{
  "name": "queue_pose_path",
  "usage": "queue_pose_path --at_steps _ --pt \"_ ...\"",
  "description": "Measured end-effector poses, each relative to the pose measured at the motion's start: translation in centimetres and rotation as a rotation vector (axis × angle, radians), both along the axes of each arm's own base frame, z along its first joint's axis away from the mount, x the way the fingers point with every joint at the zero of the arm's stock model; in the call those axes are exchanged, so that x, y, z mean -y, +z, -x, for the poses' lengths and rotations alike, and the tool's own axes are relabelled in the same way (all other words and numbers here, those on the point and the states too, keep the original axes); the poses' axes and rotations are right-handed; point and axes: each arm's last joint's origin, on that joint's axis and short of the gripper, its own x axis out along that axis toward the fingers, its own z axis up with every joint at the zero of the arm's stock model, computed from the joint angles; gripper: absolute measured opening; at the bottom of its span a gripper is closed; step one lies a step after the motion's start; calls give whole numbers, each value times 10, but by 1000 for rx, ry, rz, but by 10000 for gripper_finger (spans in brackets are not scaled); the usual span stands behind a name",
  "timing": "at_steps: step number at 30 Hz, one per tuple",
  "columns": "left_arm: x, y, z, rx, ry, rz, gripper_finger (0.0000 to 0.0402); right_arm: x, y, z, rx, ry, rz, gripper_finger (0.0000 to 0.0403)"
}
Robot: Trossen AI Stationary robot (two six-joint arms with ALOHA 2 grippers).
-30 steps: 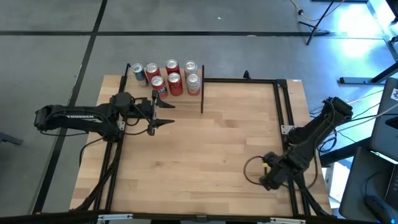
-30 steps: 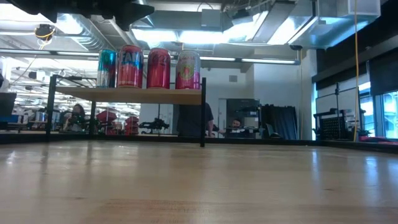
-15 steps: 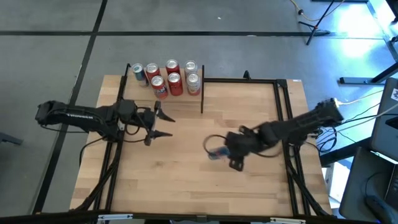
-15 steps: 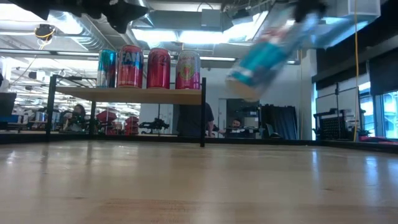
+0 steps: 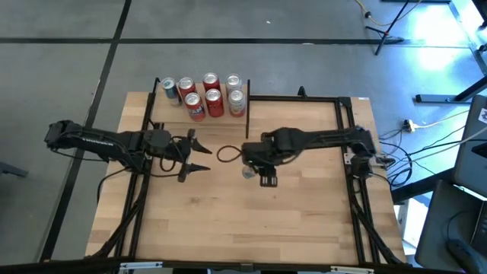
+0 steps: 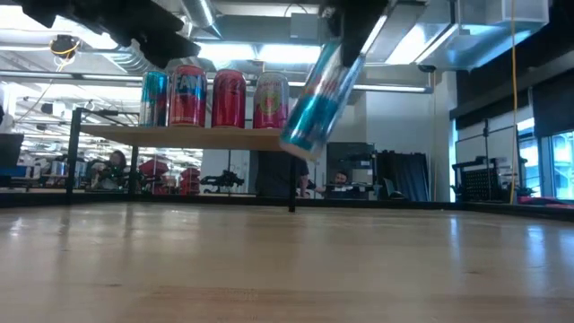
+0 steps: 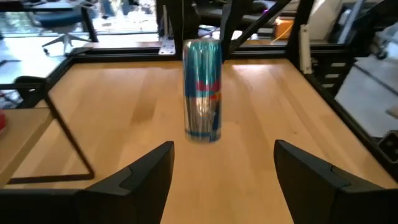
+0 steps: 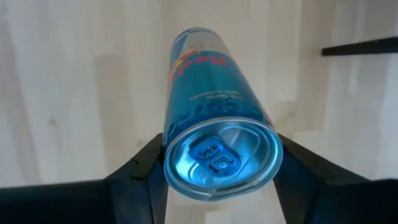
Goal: Place canned beverage on shelf
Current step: Put the blue soda can aligned with the other blue soda can on the shelf
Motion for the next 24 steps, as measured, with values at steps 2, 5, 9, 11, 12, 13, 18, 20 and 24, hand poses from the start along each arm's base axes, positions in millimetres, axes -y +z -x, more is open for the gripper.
queue_pose_path --at_steps 2,5,9,11,12,13,18,20,24 --pt "0 0 0 -1 15 -6 247 5 -5 -8 -12 20 18 196" --pt "1 -3 -1 -8 22 -10 247 11 -16 -16 -46 45 31 196" --pt "1 -6 -2 -22 24 -12 247 16 -30 -24 -84 58 38 196" --pt "1 -8 -4 -29 24 -13 247 16 -35 -26 -98 74 42 196" --pt "1 -8 -5 -30 24 -13 247 15 -36 -27 -102 79 42 196" --pt "1 -8 -6 -25 24 -13 247 15 -36 -27 -104 81 43 196" --pt "1 -10 -8 -33 21 -20 247 14 -36 -27 -100 82 41 196" --pt "1 -11 -9 -38 21 -21 247 14 -36 -26 -106 82 41 196" --pt "1 -11 -9 -39 21 -21 247 14 -41 -26 -121 83 12 196"
